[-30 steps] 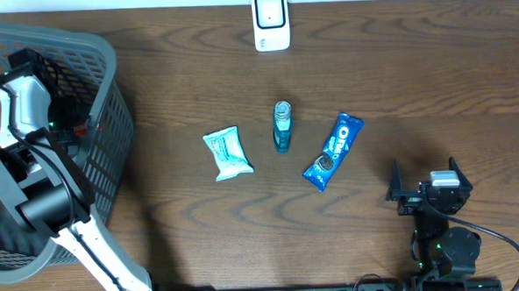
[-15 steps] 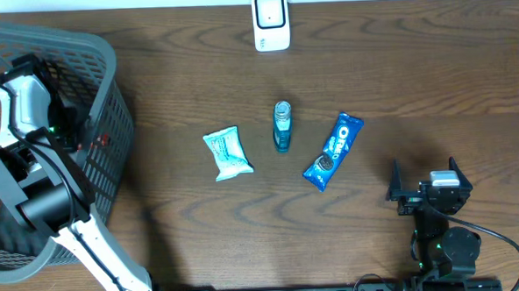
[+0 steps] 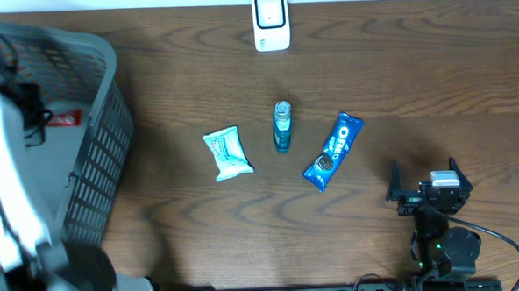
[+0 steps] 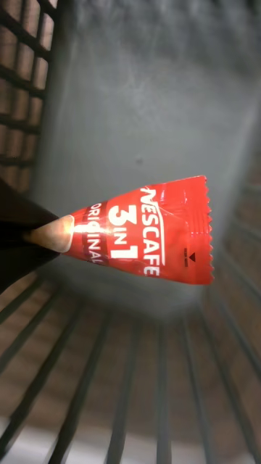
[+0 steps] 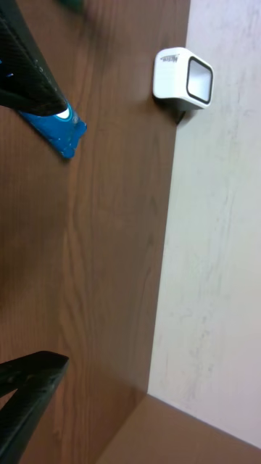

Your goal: Scan the item barcode

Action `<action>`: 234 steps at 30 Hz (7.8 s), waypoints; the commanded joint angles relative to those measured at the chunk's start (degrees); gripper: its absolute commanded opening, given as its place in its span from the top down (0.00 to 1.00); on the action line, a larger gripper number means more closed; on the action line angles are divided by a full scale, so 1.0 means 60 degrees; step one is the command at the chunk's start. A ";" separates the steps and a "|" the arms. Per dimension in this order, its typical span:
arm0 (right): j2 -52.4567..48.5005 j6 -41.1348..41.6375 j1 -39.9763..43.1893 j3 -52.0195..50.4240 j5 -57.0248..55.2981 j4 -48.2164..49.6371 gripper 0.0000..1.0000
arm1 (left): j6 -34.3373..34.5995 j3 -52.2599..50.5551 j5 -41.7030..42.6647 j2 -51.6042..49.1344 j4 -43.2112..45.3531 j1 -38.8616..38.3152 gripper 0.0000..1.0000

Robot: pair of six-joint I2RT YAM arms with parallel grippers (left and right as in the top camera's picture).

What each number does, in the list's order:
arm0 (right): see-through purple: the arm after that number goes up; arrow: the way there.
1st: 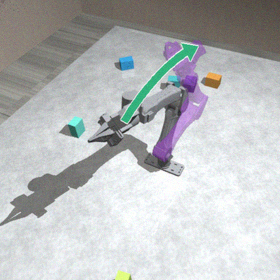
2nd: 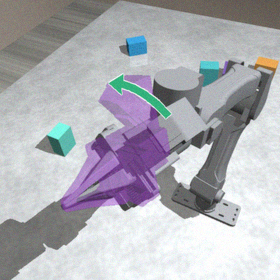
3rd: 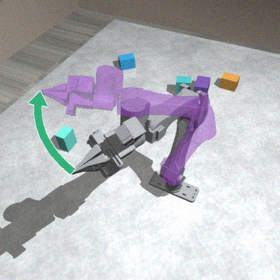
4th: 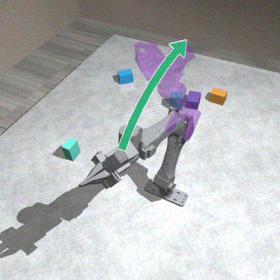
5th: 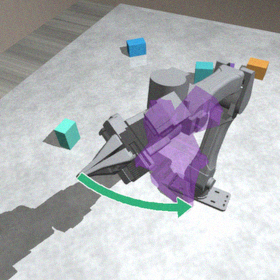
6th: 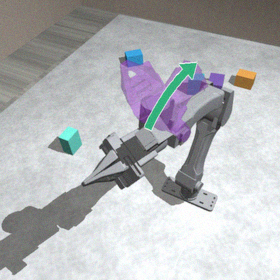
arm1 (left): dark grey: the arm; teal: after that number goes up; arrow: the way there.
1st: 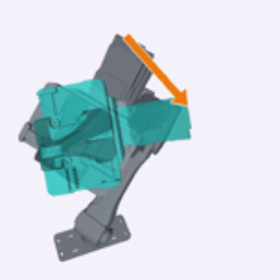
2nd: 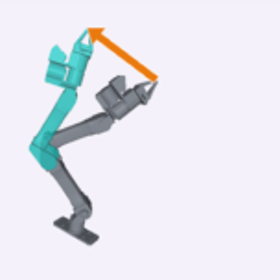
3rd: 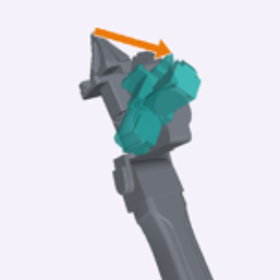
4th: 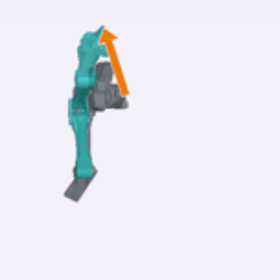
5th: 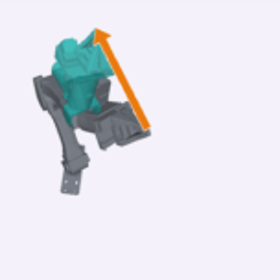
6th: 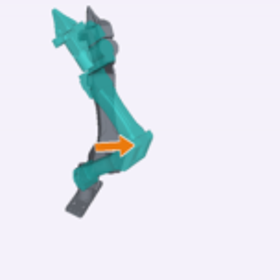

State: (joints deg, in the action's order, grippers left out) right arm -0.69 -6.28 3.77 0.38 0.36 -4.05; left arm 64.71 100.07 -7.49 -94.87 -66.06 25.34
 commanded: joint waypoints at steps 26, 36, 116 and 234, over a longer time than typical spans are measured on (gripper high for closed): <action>0.0058 0.0106 -0.0066 -0.0011 -0.0033 -0.0044 0.01 | -0.5308 0.0047 0.3282 0.0295 0.4109 -1.1100 0.93; 0.0058 0.0106 -0.0066 -0.0011 -0.0033 -0.0044 0.01 | -0.6400 0.0047 0.3286 -0.2765 0.4892 -1.2167 0.93; -0.0674 0.2841 -0.0066 0.0656 0.1290 -0.0707 0.01 | -1.3023 -0.0386 -0.3712 0.5264 0.5741 -0.7493 0.02; -2.1161 0.6324 -0.6288 1.9799 -0.0506 -1.2010 0.23 | -1.0590 -0.7705 -0.0120 1.5784 0.8069 -0.3512 0.02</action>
State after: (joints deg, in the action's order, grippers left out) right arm -127.13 32.38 -33.41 120.25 -2.50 -76.58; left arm 0.27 53.58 -7.73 -0.27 -17.89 4.03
